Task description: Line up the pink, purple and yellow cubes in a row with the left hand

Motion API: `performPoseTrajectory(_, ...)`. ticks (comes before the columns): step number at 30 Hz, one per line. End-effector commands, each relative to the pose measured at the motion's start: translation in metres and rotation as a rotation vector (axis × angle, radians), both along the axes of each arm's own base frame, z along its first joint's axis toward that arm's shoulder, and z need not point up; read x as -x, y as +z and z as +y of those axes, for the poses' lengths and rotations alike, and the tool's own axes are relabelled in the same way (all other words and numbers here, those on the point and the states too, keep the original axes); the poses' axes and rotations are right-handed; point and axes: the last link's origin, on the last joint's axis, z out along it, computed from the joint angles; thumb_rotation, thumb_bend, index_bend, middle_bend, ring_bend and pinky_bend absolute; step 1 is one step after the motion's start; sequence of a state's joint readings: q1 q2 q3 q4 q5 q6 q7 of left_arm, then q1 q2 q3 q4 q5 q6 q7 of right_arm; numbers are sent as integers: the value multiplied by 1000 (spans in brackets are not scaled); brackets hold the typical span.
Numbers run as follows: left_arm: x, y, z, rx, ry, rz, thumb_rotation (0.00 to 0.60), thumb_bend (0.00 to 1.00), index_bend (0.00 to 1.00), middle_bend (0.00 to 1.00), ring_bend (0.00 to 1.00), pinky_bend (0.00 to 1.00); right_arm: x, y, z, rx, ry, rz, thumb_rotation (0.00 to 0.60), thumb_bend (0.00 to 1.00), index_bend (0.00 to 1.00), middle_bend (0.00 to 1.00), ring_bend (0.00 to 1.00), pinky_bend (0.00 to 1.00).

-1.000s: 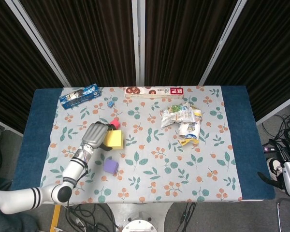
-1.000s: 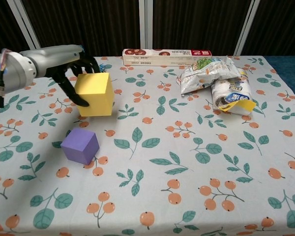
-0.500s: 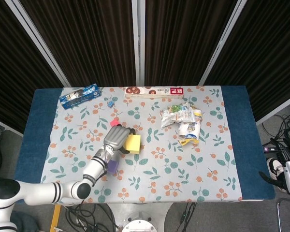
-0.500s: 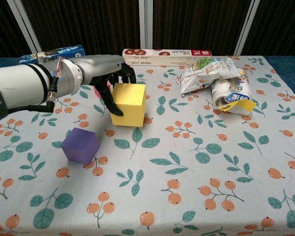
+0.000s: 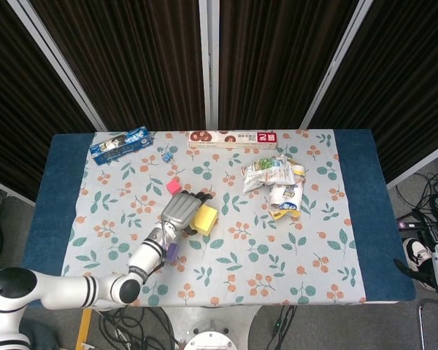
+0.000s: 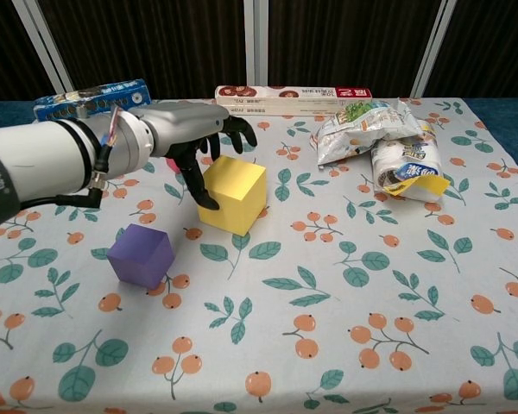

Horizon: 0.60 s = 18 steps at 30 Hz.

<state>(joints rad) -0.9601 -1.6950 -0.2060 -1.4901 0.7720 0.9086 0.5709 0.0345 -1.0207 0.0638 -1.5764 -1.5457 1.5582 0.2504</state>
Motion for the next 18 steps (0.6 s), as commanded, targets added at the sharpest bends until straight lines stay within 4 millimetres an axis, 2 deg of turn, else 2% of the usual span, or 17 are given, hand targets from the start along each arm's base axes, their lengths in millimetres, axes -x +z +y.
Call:
performPoseTrajectory(1, 2, 11, -3, -22, -15, -7, 600, 72, 220, 306, 353, 295, 0, 0, 0, 1, 1, 0, 600, 26, 94, 168, 12, 115)
performPoseTrajectory(4, 11, 29, -5, -54, -32, -5, 600, 72, 219, 306, 353, 293, -1, 0, 0, 0, 6, 0, 600, 26, 94, 168, 12, 115)
performPoseTrajectory(8, 37, 55, -11, -96, -28, 13, 600, 71, 225, 305, 353, 289, -2, -1, -1, -4, 12, -4, 600, 26, 95, 168, 12, 115)
performPoseTrajectory(12, 66, 72, -26, -113, -17, 30, 600, 72, 263, 315, 353, 289, -4, -3, -3, -12, 23, -6, 600, 26, 94, 168, 12, 115)
performPoseTrajectory(14, 78, 77, -37, -106, -20, 37, 600, 72, 271, 321, 353, 288, -5, -4, -4, -15, 29, -6, 600, 26, 94, 168, 12, 115)
performPoseTrajectory(18, 90, 78, -60, -66, -39, 32, 600, 72, 279, 321, 353, 286, -7, -6, -5, -23, 37, -9, 600, 26, 94, 168, 12, 115)
